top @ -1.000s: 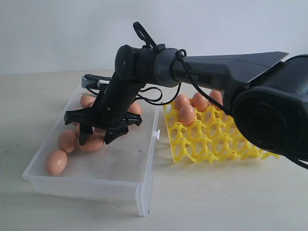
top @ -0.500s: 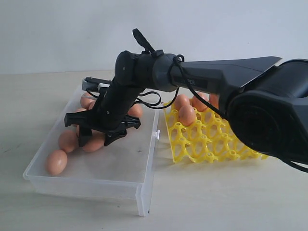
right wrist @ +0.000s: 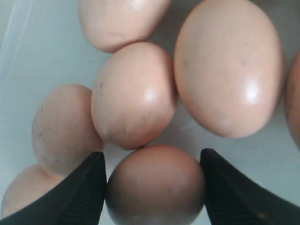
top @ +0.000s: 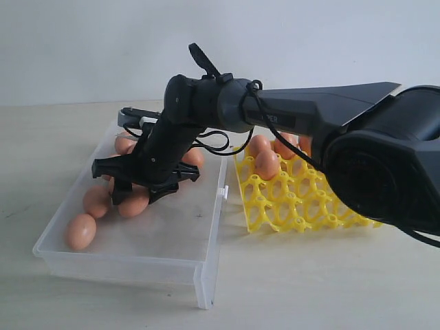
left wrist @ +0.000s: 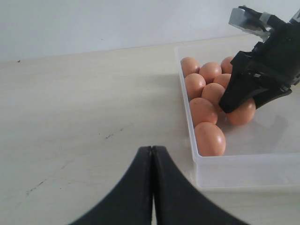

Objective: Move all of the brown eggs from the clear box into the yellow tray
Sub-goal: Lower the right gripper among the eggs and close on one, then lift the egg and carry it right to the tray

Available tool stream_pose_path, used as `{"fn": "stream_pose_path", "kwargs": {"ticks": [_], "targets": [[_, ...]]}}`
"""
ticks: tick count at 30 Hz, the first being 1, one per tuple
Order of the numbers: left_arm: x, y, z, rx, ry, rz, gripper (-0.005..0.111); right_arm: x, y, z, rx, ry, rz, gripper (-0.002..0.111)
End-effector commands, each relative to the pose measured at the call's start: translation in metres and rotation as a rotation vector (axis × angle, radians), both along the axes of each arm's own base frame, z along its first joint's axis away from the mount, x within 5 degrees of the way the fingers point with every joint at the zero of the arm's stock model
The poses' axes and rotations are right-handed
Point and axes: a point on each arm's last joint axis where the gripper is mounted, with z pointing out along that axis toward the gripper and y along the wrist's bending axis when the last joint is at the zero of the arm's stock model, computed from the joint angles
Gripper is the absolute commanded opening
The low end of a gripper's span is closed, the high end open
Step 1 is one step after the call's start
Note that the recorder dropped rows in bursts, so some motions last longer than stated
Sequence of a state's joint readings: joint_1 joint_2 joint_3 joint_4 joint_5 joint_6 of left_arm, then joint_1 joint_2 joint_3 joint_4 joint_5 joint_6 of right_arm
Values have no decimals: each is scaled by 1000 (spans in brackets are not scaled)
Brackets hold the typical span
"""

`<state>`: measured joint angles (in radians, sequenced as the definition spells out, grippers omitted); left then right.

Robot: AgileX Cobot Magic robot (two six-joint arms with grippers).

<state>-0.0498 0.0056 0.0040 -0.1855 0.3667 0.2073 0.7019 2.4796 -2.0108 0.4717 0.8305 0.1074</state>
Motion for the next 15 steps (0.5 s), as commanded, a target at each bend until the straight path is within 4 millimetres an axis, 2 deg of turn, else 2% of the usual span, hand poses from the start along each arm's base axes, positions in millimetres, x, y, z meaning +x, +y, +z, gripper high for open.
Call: {"fn": "stream_pose_path", "kwargs": {"ticks": [1, 4, 5, 6, 7, 11, 15], "targets": [[0, 0, 2, -2, -19, 3, 0, 2, -1, -7, -19, -19, 12, 37], [0, 0, 2, -2, -19, 3, 0, 2, -1, -7, -26, -35, 36, 31], [0, 0, 2, -2, -19, 3, 0, 2, -2, -7, -29, -48, 63, 25], [0, 0, 2, -2, -19, 3, 0, 2, -2, -5, -32, -73, 105, 8], [0, 0, 2, -2, -19, 3, 0, 2, -2, -2, -30, -84, 118, 0], [0, 0, 2, -2, -19, 3, 0, 3, -2, 19, -10, -144, 135, 0], [0, 0, 2, -2, -19, 3, 0, 0, -3, 55, -20, -243, 178, 0]]}}
